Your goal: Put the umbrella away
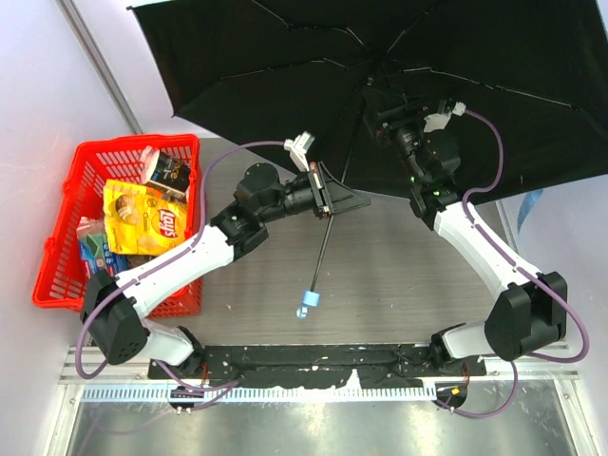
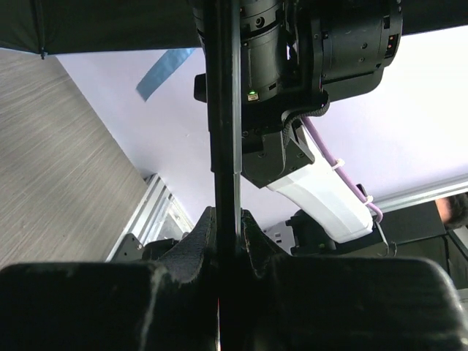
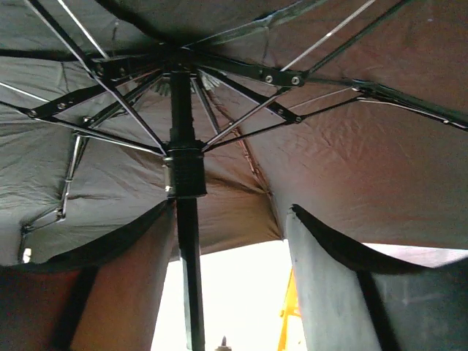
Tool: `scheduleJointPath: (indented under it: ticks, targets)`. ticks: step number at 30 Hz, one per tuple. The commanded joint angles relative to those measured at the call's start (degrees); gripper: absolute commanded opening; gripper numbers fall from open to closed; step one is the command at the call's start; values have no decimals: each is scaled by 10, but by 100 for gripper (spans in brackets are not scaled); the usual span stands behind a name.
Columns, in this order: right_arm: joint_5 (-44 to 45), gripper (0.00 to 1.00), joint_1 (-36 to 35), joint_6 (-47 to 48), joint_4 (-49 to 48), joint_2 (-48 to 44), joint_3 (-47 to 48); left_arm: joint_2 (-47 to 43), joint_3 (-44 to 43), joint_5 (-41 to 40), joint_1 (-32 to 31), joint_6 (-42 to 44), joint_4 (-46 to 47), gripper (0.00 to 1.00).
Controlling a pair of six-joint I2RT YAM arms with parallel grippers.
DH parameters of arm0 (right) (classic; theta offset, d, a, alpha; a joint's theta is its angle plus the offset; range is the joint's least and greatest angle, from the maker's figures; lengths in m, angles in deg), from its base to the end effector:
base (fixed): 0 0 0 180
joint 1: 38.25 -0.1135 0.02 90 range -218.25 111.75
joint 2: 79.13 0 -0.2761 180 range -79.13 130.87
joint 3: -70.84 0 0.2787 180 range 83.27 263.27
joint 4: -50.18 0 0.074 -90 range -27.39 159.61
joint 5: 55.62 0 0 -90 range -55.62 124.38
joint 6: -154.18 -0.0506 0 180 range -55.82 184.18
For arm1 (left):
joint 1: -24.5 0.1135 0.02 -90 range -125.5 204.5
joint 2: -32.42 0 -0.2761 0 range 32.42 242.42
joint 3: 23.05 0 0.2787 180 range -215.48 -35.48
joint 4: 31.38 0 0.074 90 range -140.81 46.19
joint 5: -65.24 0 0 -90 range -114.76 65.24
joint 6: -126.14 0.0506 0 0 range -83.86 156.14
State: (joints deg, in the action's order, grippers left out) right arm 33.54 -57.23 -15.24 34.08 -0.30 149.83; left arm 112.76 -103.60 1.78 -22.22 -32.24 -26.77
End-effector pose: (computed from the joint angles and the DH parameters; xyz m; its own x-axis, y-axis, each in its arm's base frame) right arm 0.3447 0.1194 0.4200 -0.2841 0.9417 -0.1803 -0.3224 0.0832 0.9429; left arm 0.2380 -0.2857 0.3967 -0.8680 -0.2914 -0.4020 0.4060 0.0497 -0.9125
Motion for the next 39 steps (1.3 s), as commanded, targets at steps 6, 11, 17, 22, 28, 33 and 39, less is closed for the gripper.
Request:
scheduleJointPath:
  ticks: [6,11,17,22,28,33,39]
  targets:
    - [24,61,4,-21,-108,10,38,-23,3,20,-7,3,91,0]
    - [36,67,3,-30,-108,10,48,-25,-3,21,-7,10,74,0]
    - [34,68,3,-43,-150,10,43,-18,-3,24,-4,13,69,0]
    - [39,71,3,-40,-176,2,24,-15,-21,22,0,40,30,0]
    - [41,60,5,-18,-113,13,58,-19,-15,20,-1,49,26,0]
    - [59,29,8,-14,-88,18,59,-19,1,26,0,42,34,0]
    - [58,35,13,-29,-71,28,71,-17,2,31,0,52,26,0]
